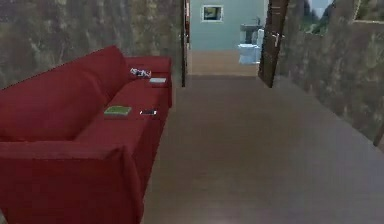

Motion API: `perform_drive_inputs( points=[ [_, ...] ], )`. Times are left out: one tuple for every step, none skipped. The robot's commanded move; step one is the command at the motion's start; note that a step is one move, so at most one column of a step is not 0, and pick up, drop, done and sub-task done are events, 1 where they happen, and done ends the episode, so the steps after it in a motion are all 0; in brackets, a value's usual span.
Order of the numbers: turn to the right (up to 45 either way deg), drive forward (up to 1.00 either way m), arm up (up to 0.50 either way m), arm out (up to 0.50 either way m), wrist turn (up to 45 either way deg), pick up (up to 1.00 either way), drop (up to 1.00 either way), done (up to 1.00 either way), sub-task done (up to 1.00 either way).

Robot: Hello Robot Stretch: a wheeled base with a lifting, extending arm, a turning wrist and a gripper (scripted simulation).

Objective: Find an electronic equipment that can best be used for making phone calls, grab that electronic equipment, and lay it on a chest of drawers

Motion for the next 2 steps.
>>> perform_drive_inputs(
  points=[
    [0.0, 0.2, 0.0, 0.0, 0.0, 0.0, 0.0, 0.0, 0.0],
    [36.0, 0.0, 0.0, 0.0, 0.0, 0.0, 0.0, 0.0, 0.0]
  ],
)
